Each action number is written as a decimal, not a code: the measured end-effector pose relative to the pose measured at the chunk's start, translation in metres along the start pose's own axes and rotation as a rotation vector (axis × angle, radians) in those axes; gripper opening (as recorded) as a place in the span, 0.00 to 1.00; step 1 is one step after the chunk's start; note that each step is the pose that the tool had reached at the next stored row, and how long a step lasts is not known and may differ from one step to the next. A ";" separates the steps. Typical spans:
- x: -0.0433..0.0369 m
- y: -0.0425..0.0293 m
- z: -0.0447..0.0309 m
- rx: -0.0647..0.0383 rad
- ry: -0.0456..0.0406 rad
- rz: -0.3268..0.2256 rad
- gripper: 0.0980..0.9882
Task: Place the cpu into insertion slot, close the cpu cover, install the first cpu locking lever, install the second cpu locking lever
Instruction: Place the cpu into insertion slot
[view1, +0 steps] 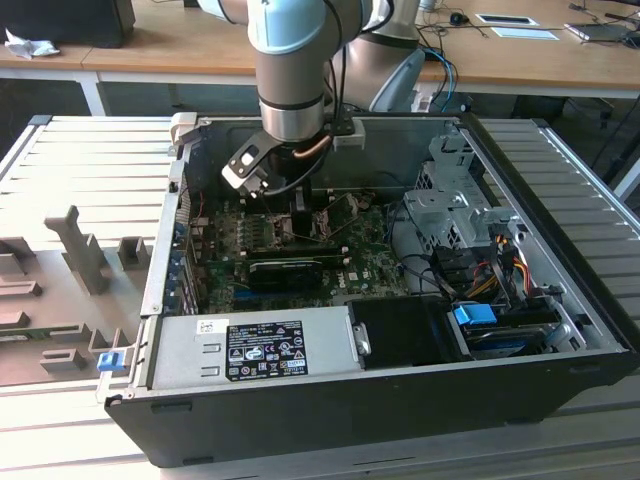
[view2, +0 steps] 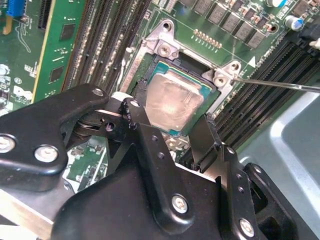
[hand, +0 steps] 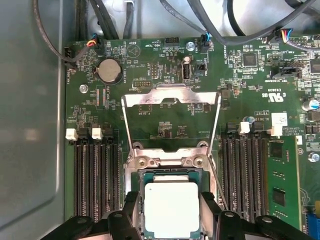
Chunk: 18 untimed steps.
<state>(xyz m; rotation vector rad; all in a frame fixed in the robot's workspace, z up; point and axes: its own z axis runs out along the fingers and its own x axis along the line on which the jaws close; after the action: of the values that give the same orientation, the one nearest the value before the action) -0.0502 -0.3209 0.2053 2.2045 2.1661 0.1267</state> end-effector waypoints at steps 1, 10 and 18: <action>0.0000 0.0001 -0.0012 0.000 0.0000 0.000 0.57; -0.0013 0.0006 -0.0060 0.000 0.0001 0.000 0.27; -0.0013 0.0009 -0.0089 0.000 -0.0003 0.000 0.01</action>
<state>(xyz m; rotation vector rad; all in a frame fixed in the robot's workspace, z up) -0.0501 -0.3224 0.2142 2.2043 2.1660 0.1262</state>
